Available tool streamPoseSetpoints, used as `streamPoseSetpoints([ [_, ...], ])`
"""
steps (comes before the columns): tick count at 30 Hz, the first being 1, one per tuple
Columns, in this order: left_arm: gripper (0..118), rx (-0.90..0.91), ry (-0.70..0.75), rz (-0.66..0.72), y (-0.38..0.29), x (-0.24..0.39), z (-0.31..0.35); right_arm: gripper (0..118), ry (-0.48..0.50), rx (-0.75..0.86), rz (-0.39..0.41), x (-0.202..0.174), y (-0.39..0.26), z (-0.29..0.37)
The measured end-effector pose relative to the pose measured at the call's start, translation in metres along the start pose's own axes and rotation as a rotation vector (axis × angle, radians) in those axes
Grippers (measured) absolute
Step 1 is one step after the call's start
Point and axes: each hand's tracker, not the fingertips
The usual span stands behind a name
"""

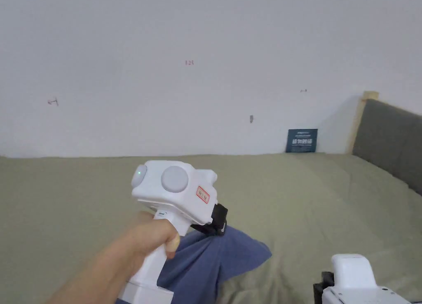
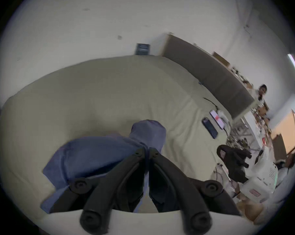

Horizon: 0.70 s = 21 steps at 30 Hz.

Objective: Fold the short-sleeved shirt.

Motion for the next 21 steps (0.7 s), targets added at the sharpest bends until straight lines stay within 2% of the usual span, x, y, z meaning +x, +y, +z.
streamPoseSetpoints([
  [3,4,-0.054,-0.071,-0.045,-0.006,0.039,-0.046,0,-0.064,-0.014,-0.028,0.03,-0.006,0.004],
  [8,4,-0.13,-0.124,-0.043,-0.03,0.065,-0.098,0,-0.115,-0.037,-0.047,0.057,-0.018,0.01],
  [14,6,-0.181,-0.164,0.043,-0.052,0.051,-0.11,0,-0.122,-0.049,-0.064,0.054,-0.02,0.011],
  [15,18,-0.172,-0.136,0.064,-0.053,0.046,-0.101,0,-0.115,-0.049,-0.062,0.052,-0.02,0.01],
  [16,58,-0.151,-0.094,0.07,-0.052,0.041,-0.093,0,-0.106,-0.05,-0.063,0.05,-0.018,0.009],
  [17,89,-0.126,-0.044,0.061,-0.052,0.033,-0.079,0,-0.093,-0.05,-0.064,0.047,-0.016,0.008],
  [18,101,-0.082,-0.028,0.064,-0.053,0.023,-0.061,0,-0.078,-0.047,-0.061,0.043,-0.014,0.008],
  [21,98,0.06,0.038,0.127,-0.065,-0.014,0.005,0,-0.045,-0.031,-0.036,0.036,-0.006,0.007],
])
